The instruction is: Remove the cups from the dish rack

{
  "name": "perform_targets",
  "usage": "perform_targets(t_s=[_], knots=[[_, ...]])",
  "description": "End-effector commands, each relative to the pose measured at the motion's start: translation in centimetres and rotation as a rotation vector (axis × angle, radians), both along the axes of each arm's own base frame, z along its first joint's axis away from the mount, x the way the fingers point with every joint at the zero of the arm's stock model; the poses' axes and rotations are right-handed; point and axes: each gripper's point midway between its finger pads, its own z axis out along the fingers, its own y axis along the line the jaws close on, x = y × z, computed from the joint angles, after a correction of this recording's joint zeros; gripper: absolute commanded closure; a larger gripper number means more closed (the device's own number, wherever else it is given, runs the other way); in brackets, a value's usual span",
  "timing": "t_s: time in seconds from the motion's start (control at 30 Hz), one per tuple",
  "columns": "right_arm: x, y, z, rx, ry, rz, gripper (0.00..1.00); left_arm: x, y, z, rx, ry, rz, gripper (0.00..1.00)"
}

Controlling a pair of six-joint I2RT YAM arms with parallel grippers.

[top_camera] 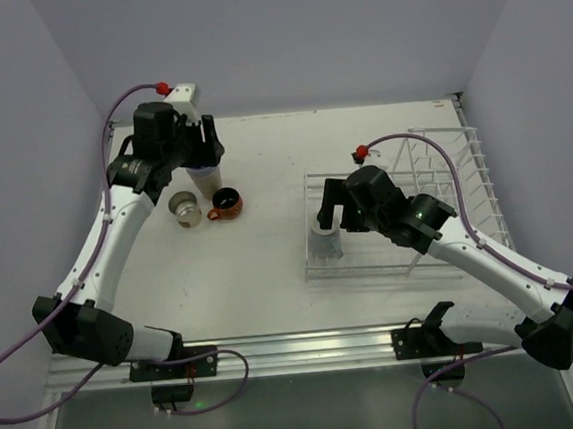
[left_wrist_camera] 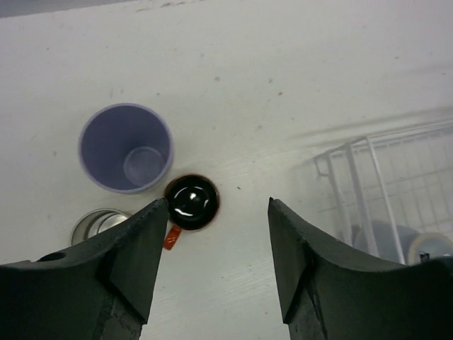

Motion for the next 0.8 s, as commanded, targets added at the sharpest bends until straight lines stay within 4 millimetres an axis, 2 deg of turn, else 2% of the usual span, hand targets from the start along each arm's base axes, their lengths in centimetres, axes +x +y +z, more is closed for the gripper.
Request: perform_targets(t_s=[0.0, 0.03, 0.1, 0.33, 0.47, 0.6, 0.77], knots=[[0.6, -1.5, 0.4, -0.129, -0.031, -0.014, 0.01, -1.5, -3.6, 2.8, -0.200, -0.118, -0.144, 0.36], [0.5, -1.6, 0.2, -0.152, -0.030, 0.006, 0.01, -2.3, -3.8, 3.8, -0.228, -0.150, -0.161, 0.33], [0.2, -1.8, -0.2, -0.173, -0.026, 0.031, 0.01, -3.1, -4.8, 4.2, -0.283, -0.165, -0.209, 0.32], [-0.7, -2.8, -1.3, -0.280, -0.030, 0.143, 0.01, -4.1, -6.3, 2.7, -0.365, -0.123, -0.274, 0.31], [-1.2, -2.1, -1.6, -0.290, -0.024, 0.230, 0.02, -4.4, -6.8, 2.2, -0.385, -0.111, -0.299, 0.31], [-0.9, -1.8, -1.5, -0.321, -0.049, 0.290, 0.02, -4.7, -6.9, 2.0, -0.386, -0.105, -0.310, 0.31], [-1.4, 0.2, -1.3, -0.294, -0.054, 0.440, 0.02, -4.9, -6.7, 1.6, -0.369, -0.101, -0.310, 0.31]])
